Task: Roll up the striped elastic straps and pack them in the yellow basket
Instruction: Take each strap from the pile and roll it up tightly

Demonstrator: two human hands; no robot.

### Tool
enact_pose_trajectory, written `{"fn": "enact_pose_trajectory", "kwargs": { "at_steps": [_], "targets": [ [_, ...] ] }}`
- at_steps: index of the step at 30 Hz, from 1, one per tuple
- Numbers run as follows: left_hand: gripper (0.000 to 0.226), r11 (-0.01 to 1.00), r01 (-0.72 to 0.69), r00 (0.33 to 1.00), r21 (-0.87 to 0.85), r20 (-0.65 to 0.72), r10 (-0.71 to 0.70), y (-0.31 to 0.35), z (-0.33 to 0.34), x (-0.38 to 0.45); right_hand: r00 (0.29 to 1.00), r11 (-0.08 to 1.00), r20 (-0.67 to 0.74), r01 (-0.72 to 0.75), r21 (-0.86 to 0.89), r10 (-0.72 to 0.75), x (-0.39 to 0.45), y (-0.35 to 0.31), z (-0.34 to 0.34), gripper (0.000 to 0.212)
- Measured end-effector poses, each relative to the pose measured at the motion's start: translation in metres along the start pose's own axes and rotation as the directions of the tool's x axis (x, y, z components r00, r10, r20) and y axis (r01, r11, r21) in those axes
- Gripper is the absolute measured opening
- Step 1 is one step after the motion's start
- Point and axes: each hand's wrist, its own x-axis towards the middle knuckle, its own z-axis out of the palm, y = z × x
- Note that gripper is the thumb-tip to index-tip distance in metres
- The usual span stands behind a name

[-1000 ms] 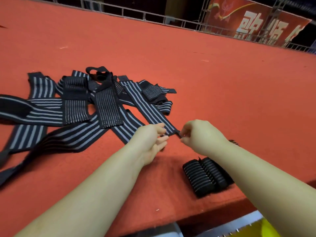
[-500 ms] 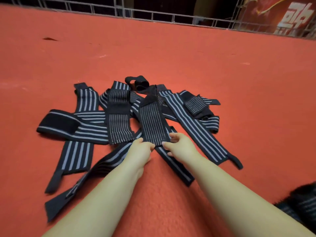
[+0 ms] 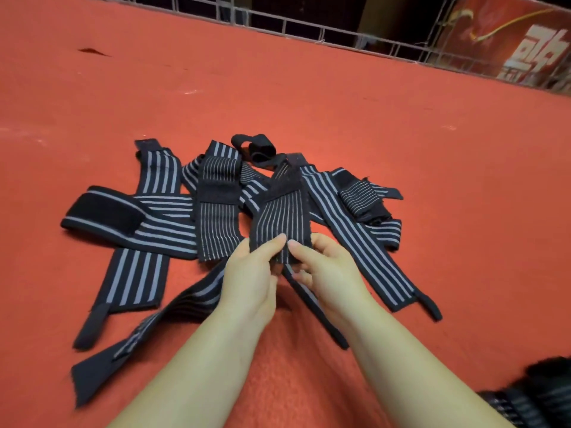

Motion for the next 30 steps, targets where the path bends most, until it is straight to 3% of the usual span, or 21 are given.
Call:
{"fn": "enact_pose_trajectory", "kwargs": {
  "at_steps": [5,7,9,13,17,19,21,22,24,27,29,30],
  "targets": [
    [0.021,0.991,-0.066,0.975,0.119,0.22,0.038,0.023,-0.002,-0.039,0.986,0.94,0.058,-0.165,0.3,0.154,-0.025,-0.039,0.009,0.019],
    [0.022,0.98,-0.052,0.952,0.194,0.306,-0.01,0.03,-0.005,-0.055,0.966,0.91,0.127,-0.256,0.326,0.226,-0.031,-0.055,0.012,0.026],
    [0.021,0.958,-0.038,0.931,0.283,0.358,-0.069,0.037,-0.01,-0.069,0.965,0.901,0.139,-0.259,0.348,0.223,-0.032,-0.067,0.012,0.024],
    [0.02,0.919,-0.023,0.914,0.395,0.381,-0.141,0.054,-0.029,-0.089,0.997,0.902,0.027,-0.075,0.426,0.071,-0.03,-0.097,0.006,0.019],
    [0.018,0.959,0.013,0.965,0.282,0.249,-0.086,0.068,-0.053,-0.098,0.99,0.824,-0.068,0.138,0.55,-0.12,-0.042,-0.114,-0.003,0.01],
    [0.022,0.975,0.028,0.98,0.219,0.187,-0.07,0.071,-0.067,-0.101,0.96,0.802,-0.193,0.276,0.53,-0.203,-0.055,-0.105,-0.008,0.009],
    [0.028,0.98,0.032,0.988,0.195,0.139,-0.06,0.07,-0.08,-0.105,0.934,0.829,-0.293,0.325,0.455,-0.205,-0.071,-0.079,-0.013,0.012],
    [0.027,0.98,0.038,0.989,0.193,0.131,-0.064,0.069,-0.085,-0.107,0.939,0.861,-0.308,0.279,0.426,-0.152,-0.078,-0.059,-0.015,0.013],
    [0.02,0.98,0.068,0.988,0.189,0.12,-0.092,0.065,-0.095,-0.111,0.955,0.924,-0.283,0.033,0.381,0.083,-0.098,-0.015,-0.016,0.01],
    [0.018,0.974,0.101,0.989,0.204,0.084,-0.12,0.056,-0.101,-0.118,0.887,0.871,-0.14,-0.382,0.31,0.439,-0.134,0.04,-0.007,0.01],
    [0.017,0.962,0.074,0.992,0.264,0.081,-0.099,0.052,-0.099,-0.123,0.868,0.863,-0.052,-0.481,0.155,0.494,-0.153,0.055,0.002,0.021],
    [0.017,0.951,0.052,0.993,0.304,0.089,-0.083,0.051,-0.098,-0.126,0.886,0.887,-0.046,-0.459,0.057,0.462,-0.159,0.057,0.006,0.023]
  ]
}}
